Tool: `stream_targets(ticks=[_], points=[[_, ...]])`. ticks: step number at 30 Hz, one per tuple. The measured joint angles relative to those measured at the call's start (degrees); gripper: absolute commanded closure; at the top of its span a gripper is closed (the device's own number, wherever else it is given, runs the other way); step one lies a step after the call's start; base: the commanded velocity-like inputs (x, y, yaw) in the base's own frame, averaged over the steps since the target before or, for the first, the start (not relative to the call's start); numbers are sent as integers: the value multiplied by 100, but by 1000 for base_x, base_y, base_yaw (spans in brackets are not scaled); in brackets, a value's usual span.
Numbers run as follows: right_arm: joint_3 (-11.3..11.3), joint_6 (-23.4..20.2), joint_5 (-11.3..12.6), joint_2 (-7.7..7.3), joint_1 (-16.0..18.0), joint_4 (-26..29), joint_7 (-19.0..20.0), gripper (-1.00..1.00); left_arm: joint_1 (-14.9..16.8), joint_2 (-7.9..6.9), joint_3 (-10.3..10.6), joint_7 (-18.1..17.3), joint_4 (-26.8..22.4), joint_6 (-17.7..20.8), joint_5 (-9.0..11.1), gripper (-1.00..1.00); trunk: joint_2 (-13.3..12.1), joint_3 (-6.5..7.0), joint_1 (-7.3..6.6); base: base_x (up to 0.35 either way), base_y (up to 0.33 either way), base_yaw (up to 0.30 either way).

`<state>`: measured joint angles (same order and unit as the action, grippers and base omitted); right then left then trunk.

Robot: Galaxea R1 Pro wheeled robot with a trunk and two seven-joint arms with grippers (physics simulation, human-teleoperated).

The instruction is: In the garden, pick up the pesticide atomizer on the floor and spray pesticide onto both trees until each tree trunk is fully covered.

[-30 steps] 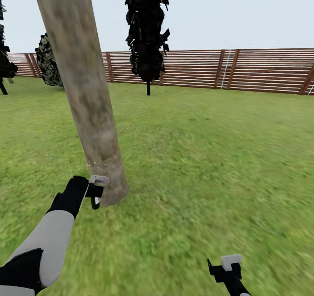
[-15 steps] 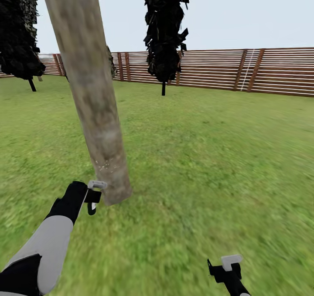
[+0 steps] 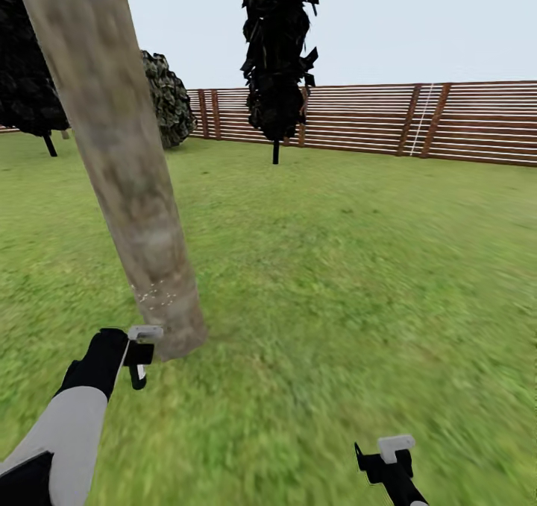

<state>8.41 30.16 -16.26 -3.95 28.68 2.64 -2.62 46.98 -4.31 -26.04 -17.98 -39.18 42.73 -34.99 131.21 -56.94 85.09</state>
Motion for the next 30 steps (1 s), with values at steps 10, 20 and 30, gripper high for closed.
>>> stream_targets(ticks=[10,20,30], points=[[2,3,1,0,1,0,8,-100,-528,147,-129,643,224,-448,156,100,0,0,0,39,-129,202],[0,7,-8,-8,1,0,10,-100,-533,184,-148,1317,828,-1279,385,100,0,0,0,33,-122,8],[-6,6,-9,-9,-2,-9,16,-100,-534,148,-138,1491,997,-1461,942,100,0,0,0,176,-237,2]])
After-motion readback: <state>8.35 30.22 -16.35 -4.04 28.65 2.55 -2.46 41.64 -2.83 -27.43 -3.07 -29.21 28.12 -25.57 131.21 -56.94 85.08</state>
